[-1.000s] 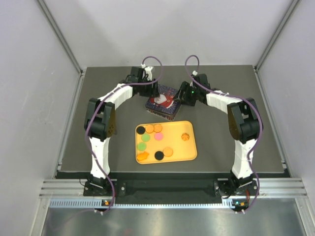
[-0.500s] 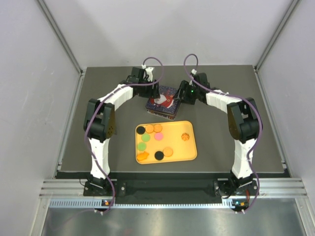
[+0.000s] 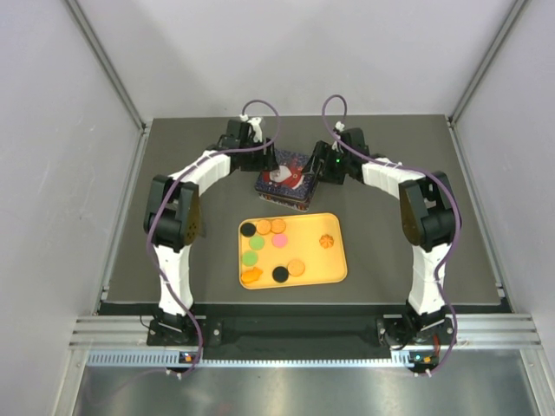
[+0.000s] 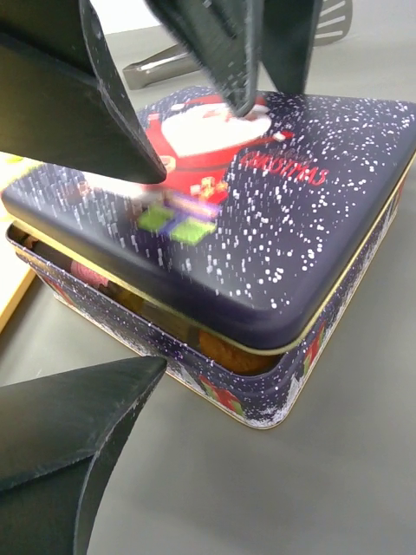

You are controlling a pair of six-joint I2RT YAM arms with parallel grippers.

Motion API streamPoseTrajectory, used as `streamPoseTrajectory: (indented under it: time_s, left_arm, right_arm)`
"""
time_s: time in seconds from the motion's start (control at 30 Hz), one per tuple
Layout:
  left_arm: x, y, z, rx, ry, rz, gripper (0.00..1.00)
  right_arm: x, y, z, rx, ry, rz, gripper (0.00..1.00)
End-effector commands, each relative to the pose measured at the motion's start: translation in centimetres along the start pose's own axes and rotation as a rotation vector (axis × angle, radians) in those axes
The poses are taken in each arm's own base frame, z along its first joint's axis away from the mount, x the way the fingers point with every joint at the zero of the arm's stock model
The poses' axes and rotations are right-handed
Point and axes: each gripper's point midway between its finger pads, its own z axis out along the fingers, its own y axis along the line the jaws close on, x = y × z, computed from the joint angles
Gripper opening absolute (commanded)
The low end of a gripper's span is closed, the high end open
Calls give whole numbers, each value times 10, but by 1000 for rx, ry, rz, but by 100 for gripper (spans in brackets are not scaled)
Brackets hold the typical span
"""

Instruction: Pack the cookies

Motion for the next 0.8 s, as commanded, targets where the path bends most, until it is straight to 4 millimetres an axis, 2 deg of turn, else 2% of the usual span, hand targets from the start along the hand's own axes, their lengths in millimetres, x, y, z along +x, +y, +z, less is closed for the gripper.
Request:
streamPoseTrajectory:
  time_s: [0.0,0.3,0.77]
  left_arm:
    - [-32,-10,-10,73,-89,-11,73]
    - [-32,-26,-8,199,-77,-2,73]
    - [-29,-33,-3,222,-33,21,70]
  right_arm:
    - [-21,19,-1,-60,-49,-54,81]
    - [-26,23,-2,-79,-56,-56,84]
    - [-27,24,-1,-82,-55,-51,82]
